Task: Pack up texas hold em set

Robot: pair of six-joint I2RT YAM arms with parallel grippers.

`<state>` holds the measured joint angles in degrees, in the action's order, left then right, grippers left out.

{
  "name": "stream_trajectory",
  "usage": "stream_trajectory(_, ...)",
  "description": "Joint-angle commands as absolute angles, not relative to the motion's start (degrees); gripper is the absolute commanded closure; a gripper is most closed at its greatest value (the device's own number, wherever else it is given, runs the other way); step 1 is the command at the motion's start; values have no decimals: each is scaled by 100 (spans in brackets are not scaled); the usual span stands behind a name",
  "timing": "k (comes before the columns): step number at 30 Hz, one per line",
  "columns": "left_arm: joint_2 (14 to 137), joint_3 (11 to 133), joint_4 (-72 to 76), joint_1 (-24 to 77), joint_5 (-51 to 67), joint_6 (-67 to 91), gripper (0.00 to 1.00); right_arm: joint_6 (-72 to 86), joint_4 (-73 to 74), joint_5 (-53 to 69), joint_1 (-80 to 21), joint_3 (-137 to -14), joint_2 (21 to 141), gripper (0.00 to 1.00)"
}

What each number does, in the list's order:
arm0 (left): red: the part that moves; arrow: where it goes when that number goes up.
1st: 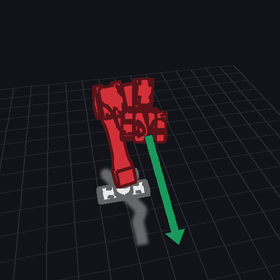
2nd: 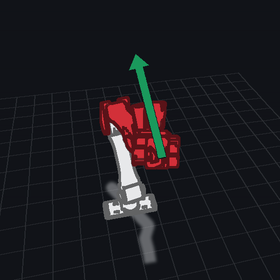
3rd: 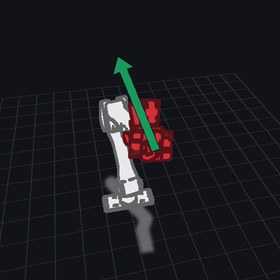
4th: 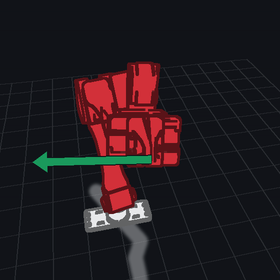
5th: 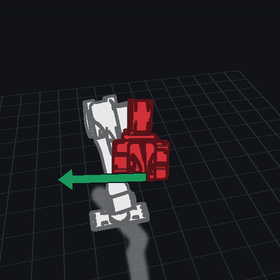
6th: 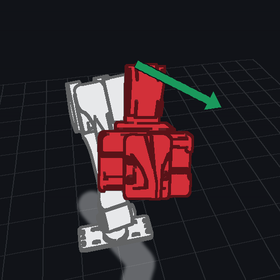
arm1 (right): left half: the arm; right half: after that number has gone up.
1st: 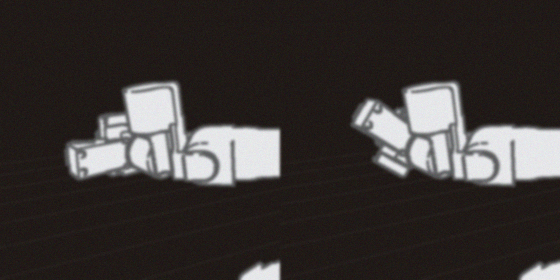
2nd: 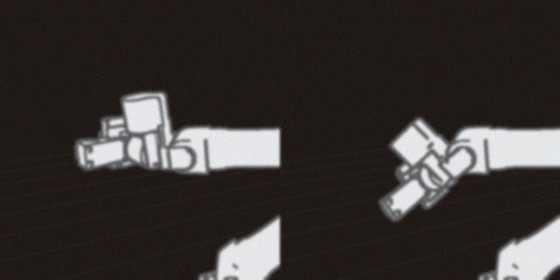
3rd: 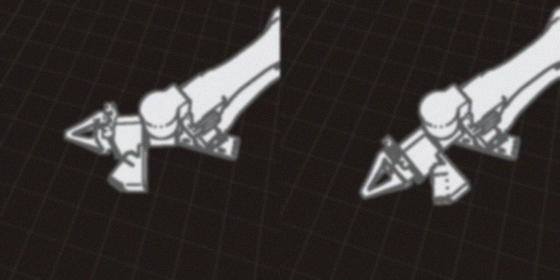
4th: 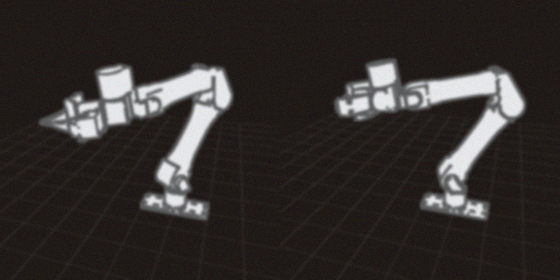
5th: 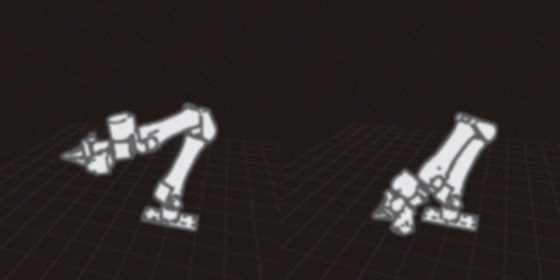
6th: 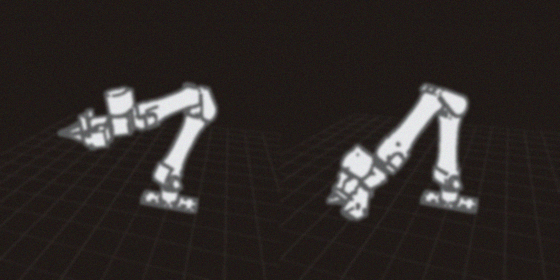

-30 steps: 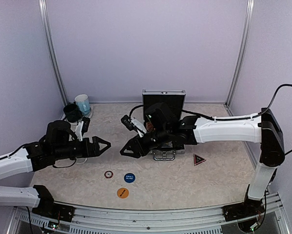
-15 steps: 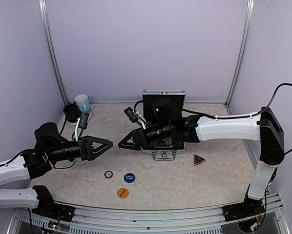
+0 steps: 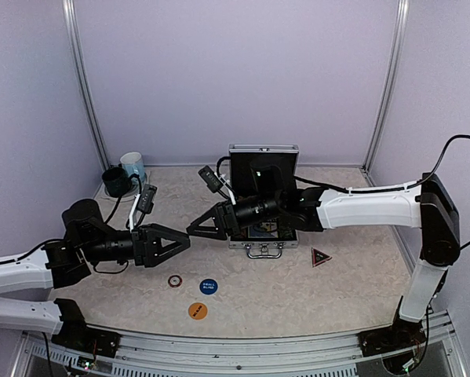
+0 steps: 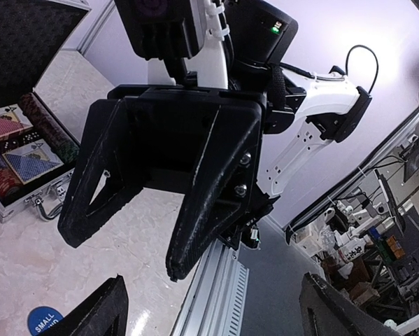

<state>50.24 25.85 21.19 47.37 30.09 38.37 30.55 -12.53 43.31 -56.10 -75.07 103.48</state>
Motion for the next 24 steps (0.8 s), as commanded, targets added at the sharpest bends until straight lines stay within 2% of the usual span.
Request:
stream_trajectory(1,5077,2759,2409,4803,3176,3848,17,3082,-1505,4540,-5598,-7512,10253,48)
stream_trajectory(12,5216,2843,2487,4834,3259,3858,26,3102,-1526,4613,-5599,-7523,10394,48)
stream_trajectory(24,5186,2883,2471,4842,3296,3862,51,2997,-1315,4479,-5598,-7566,10441,48)
